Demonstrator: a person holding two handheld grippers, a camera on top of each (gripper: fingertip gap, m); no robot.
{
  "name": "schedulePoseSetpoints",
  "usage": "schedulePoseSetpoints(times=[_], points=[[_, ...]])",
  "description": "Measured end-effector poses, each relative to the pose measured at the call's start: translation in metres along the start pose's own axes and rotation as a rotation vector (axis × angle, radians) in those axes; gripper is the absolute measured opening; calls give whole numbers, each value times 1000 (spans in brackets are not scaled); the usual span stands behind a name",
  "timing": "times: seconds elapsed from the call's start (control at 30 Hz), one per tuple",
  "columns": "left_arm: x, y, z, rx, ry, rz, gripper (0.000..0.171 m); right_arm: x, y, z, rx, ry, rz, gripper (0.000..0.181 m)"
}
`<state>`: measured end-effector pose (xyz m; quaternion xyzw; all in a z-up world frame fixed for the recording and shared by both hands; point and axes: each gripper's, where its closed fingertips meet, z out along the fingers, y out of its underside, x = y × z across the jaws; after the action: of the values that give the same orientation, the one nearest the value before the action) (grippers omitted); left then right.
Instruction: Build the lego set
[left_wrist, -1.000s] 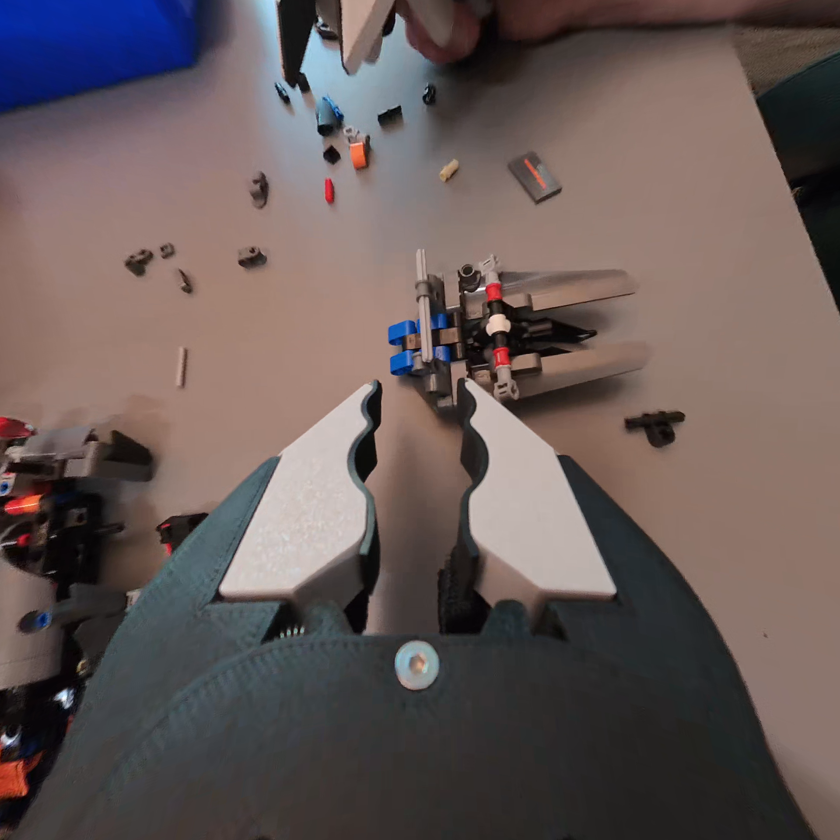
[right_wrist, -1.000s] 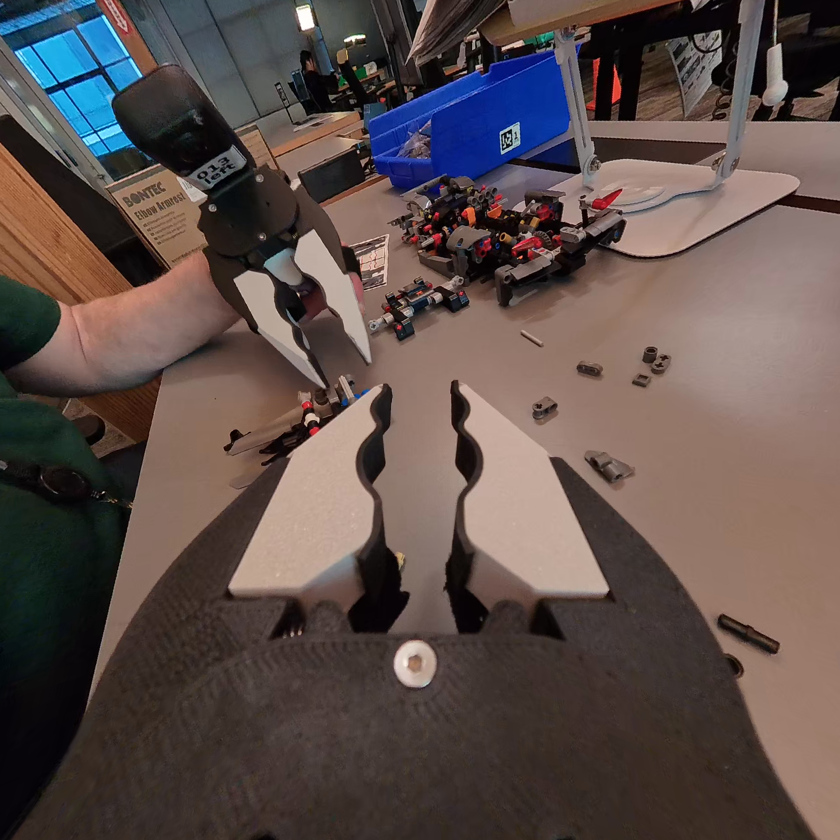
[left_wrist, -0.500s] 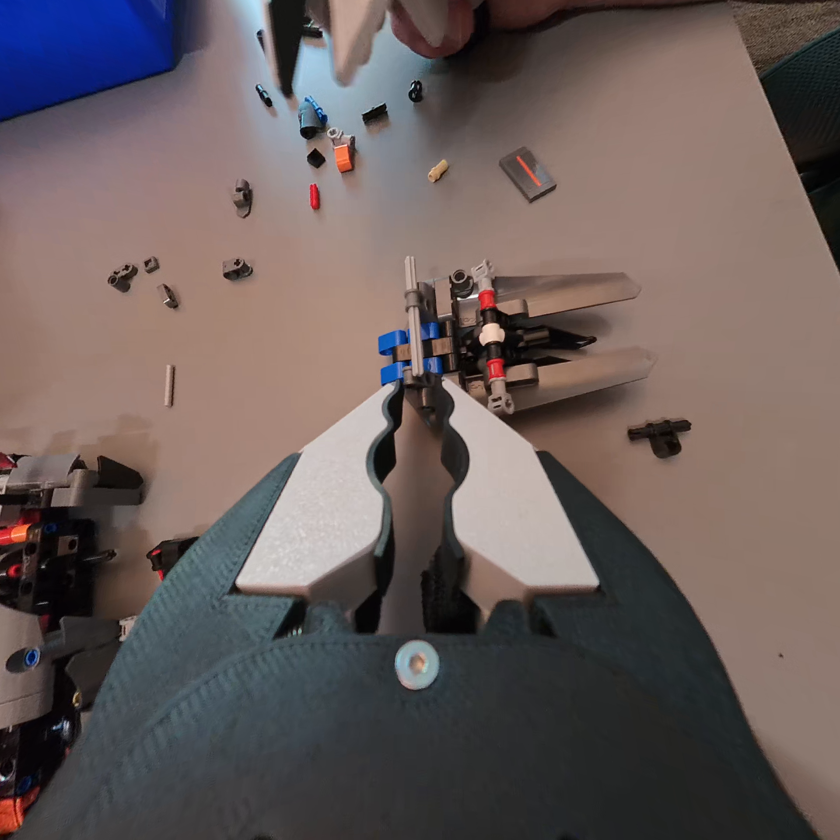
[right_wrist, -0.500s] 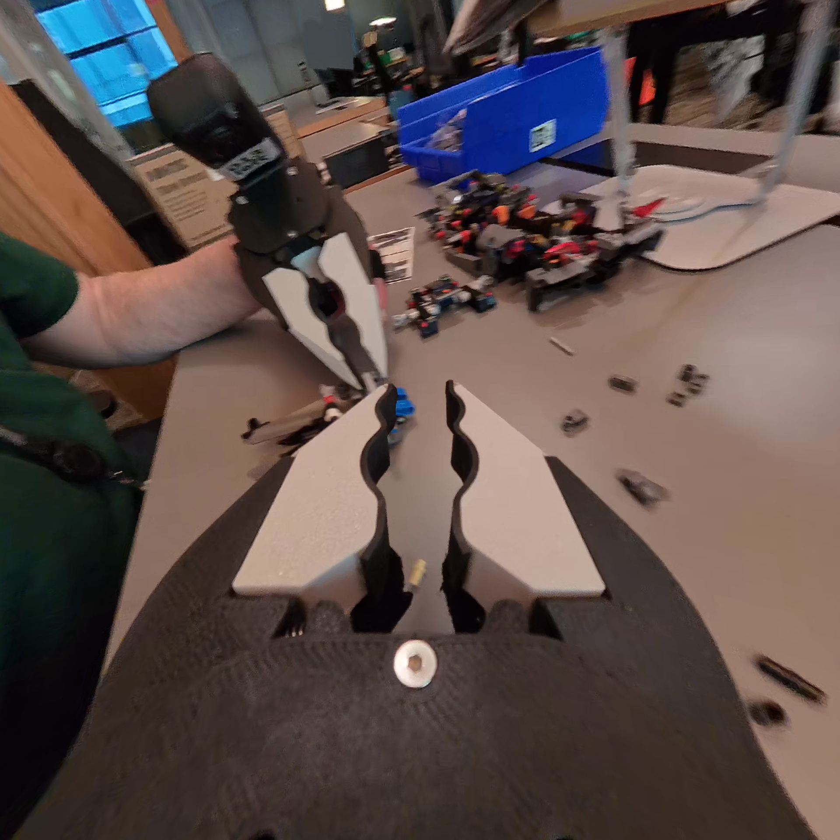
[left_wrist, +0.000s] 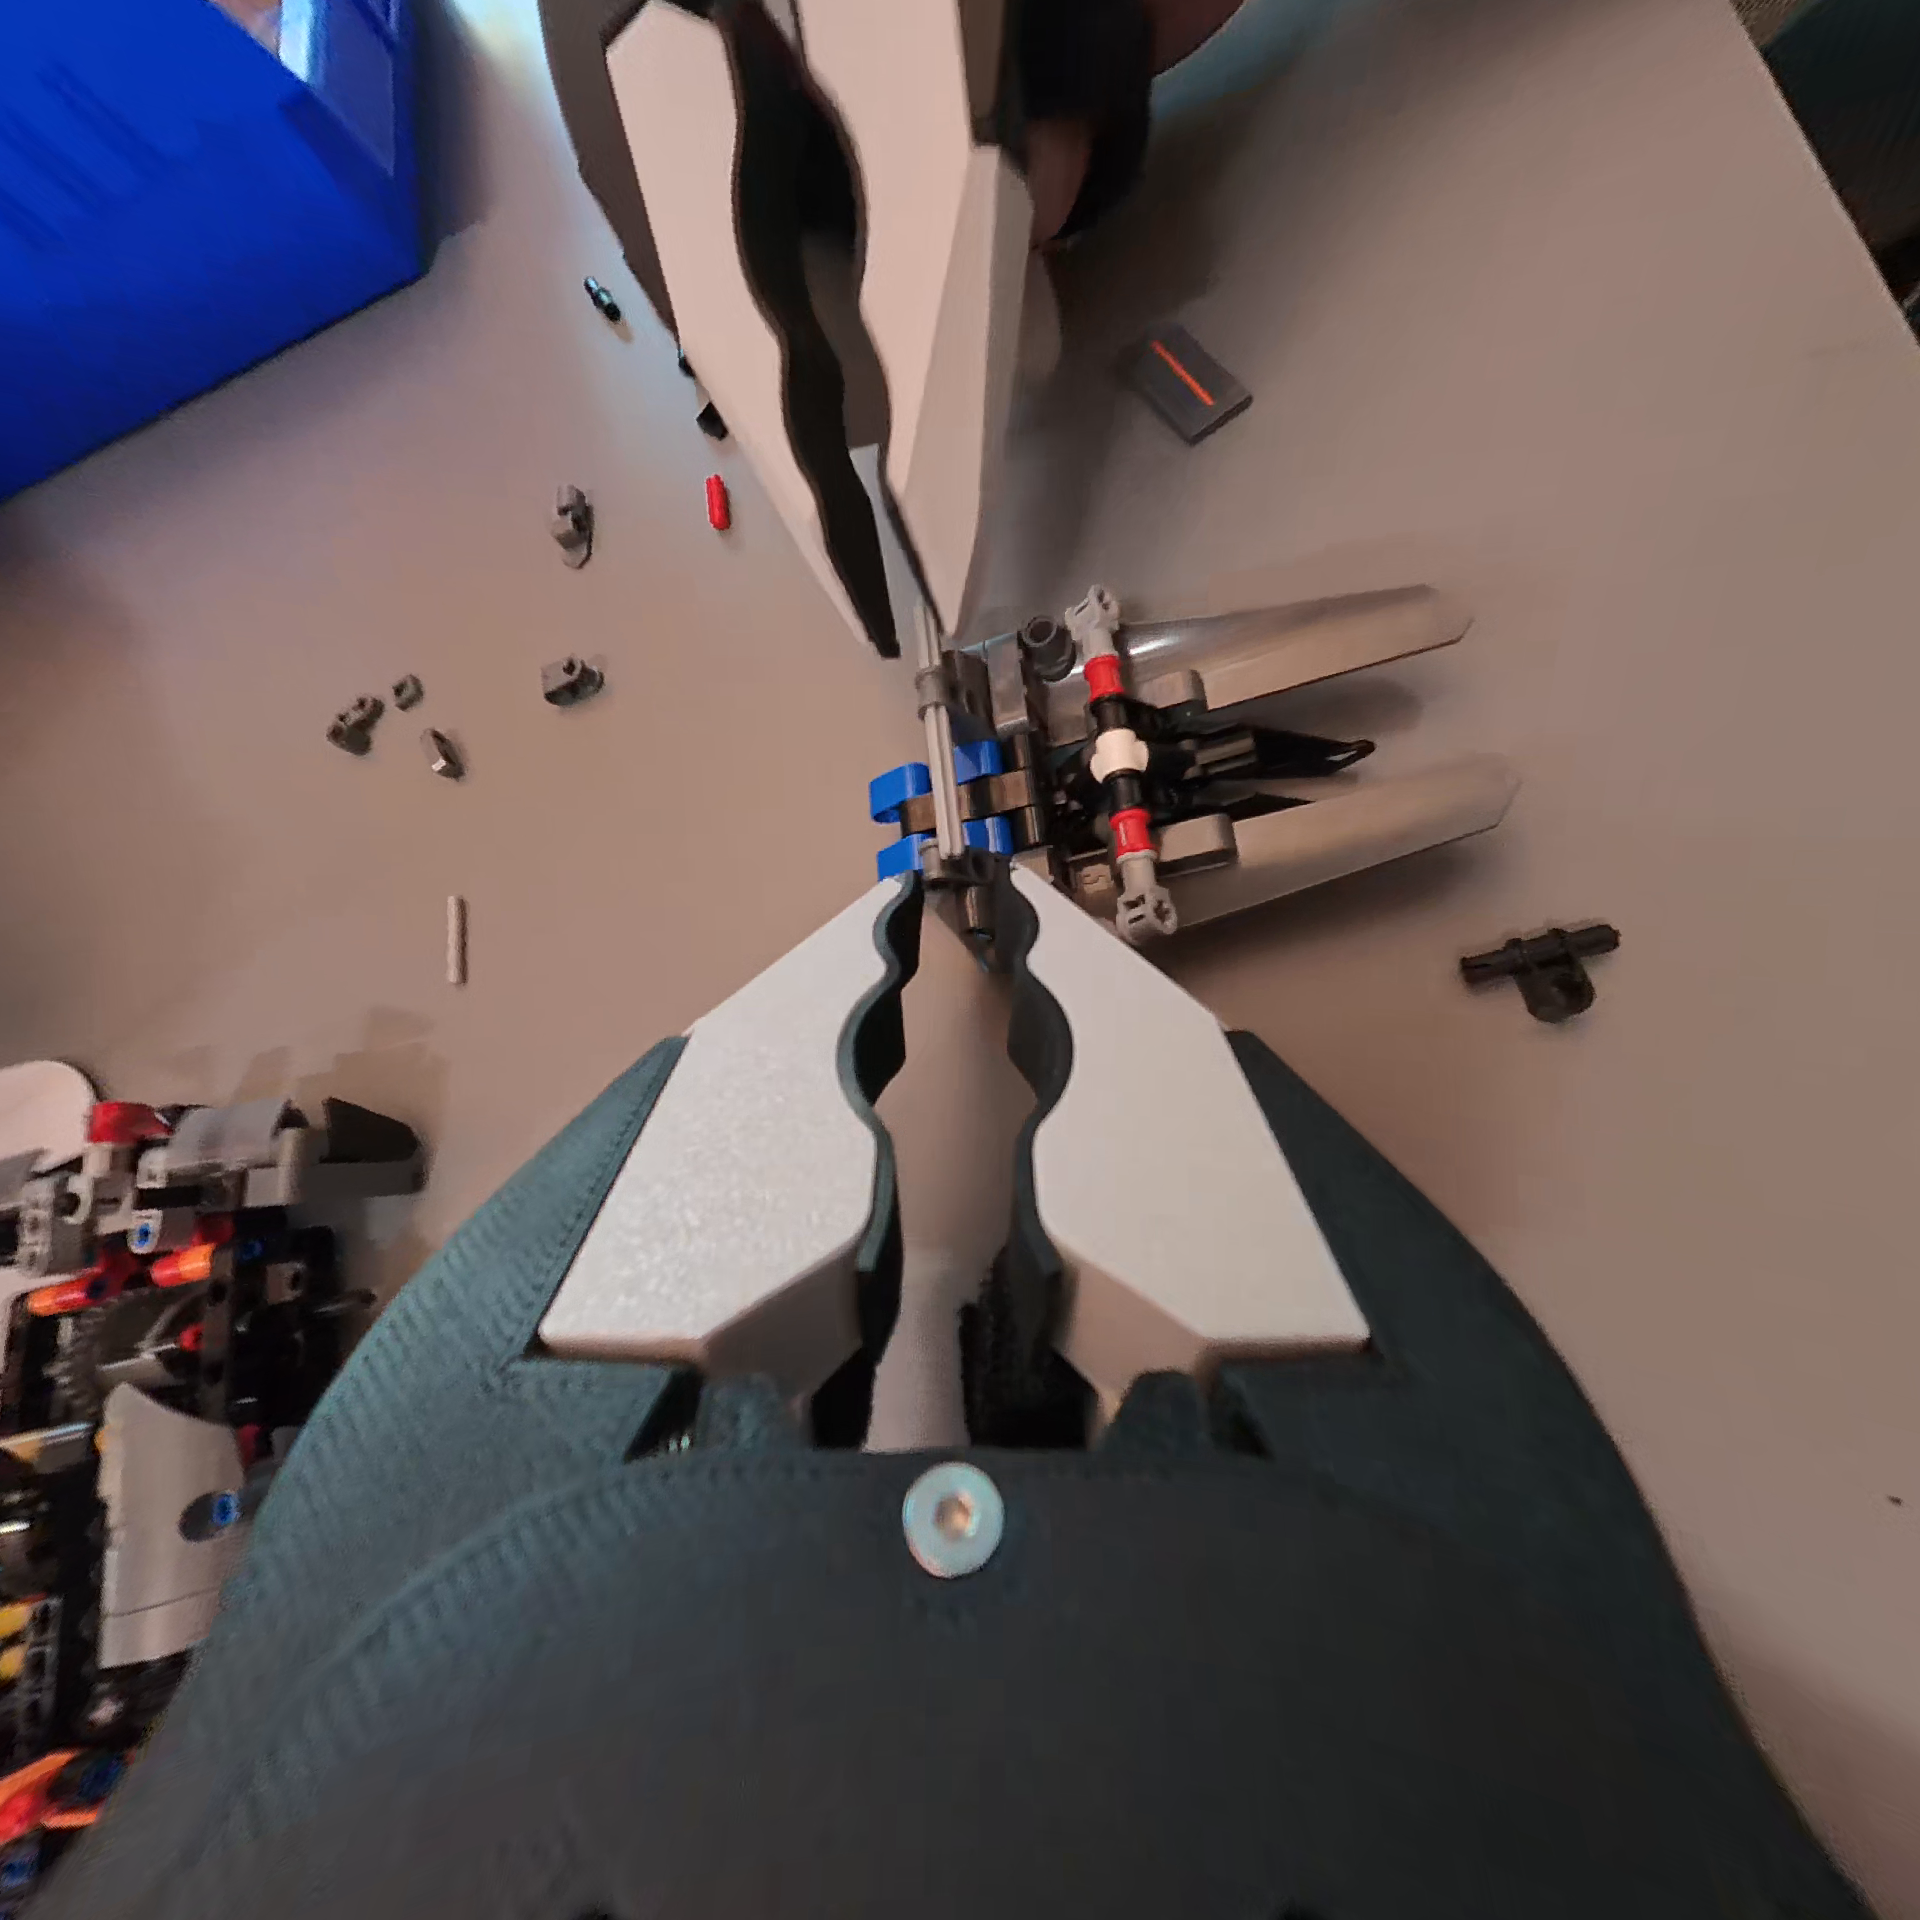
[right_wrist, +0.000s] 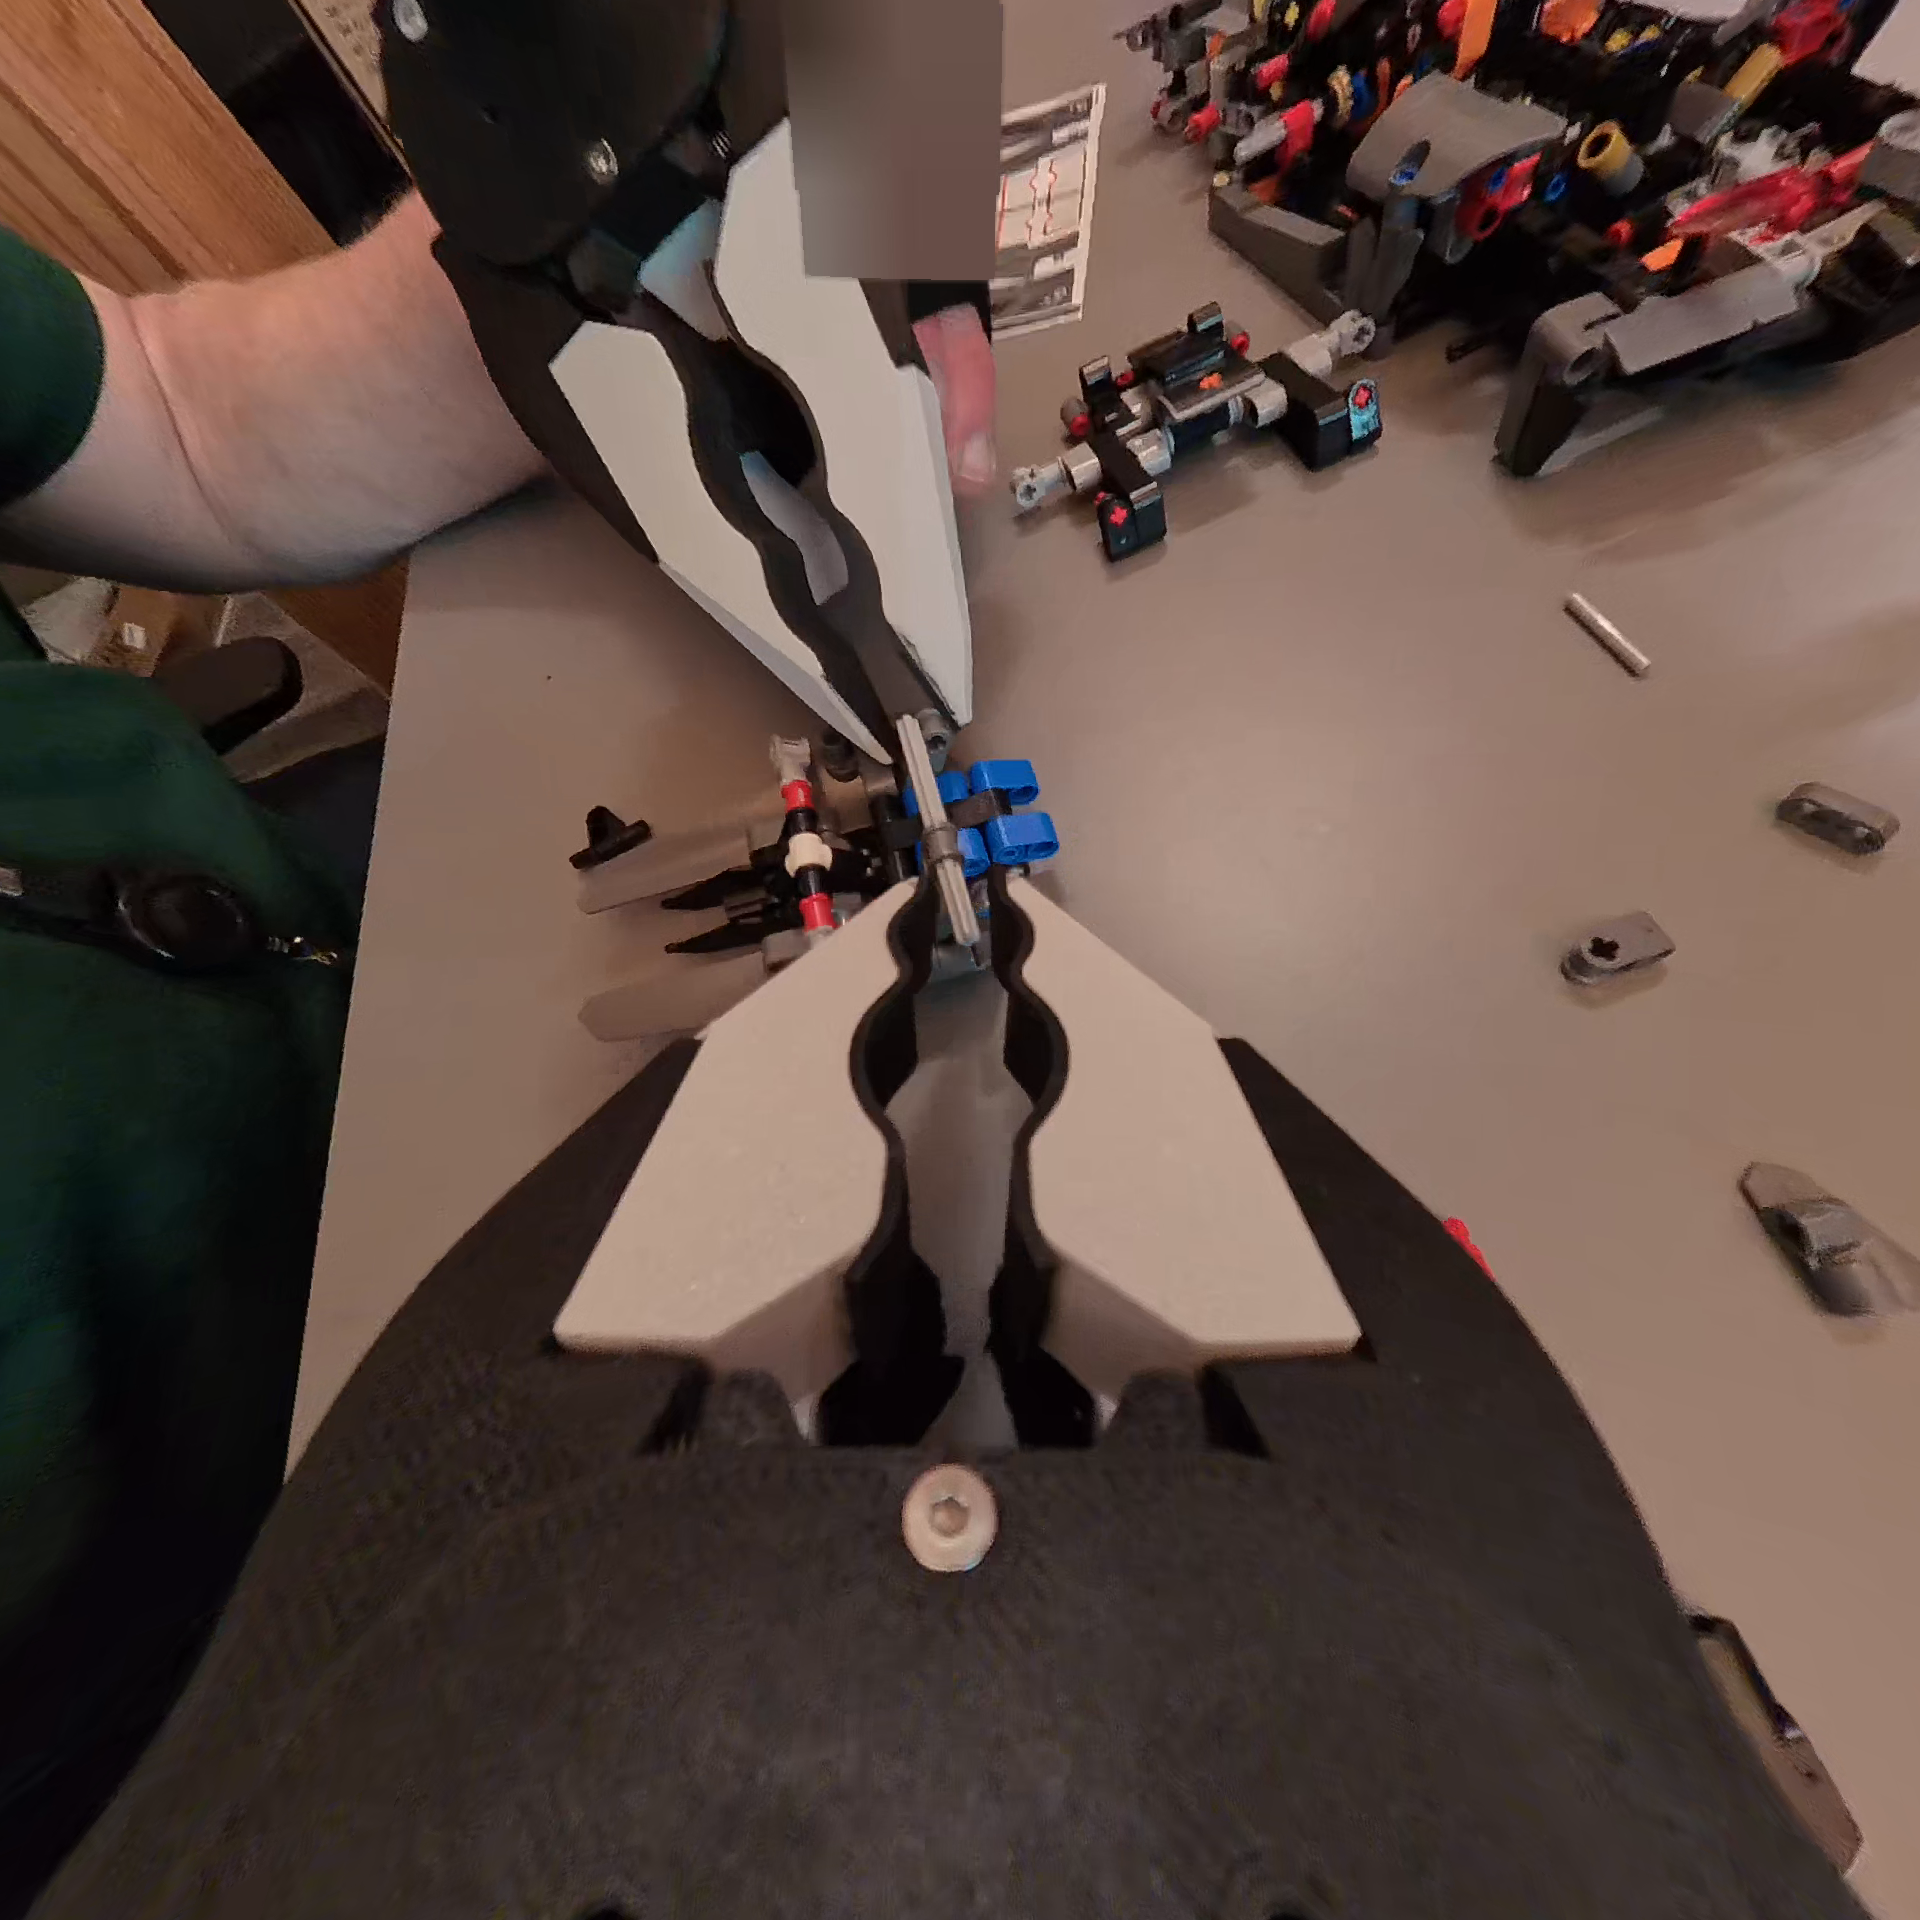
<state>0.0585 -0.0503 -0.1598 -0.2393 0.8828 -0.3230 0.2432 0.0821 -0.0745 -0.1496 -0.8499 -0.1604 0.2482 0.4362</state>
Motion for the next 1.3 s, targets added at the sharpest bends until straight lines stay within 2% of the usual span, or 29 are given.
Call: schedulePoseSetpoints(times=[0.23, 0.37, 0.53, 0.73, 1.23, 1.27, 1.3], points=[[-1, -1, -1, -22, -47, 82, 12, 2, 6, 2, -40, 13, 13, 3], [-2, 1, -1, -24, -29, 33, 12, 1, 5, 2, -35, 10, 9, 3], [-1, 0, 1, -7, 31, -97, 26, 0, 4, 2, -27, 25, -16, 2], [-3, -1, 4, 17, 52, -179, 10, -3, 4, 3, -27, 36, -51, 2], [2, -3, 4, 20, 78, -159, 7, -5, 6, 1, -33, 76, -76, 3], [0, -3, 4, 11, 63, -153, 8, -3, 6, 0, -35, 94, -72, 4], [-1, -2, 5, 3, 49, -147, 8, -1, 5, -3, -37, 114, -58, 14]])
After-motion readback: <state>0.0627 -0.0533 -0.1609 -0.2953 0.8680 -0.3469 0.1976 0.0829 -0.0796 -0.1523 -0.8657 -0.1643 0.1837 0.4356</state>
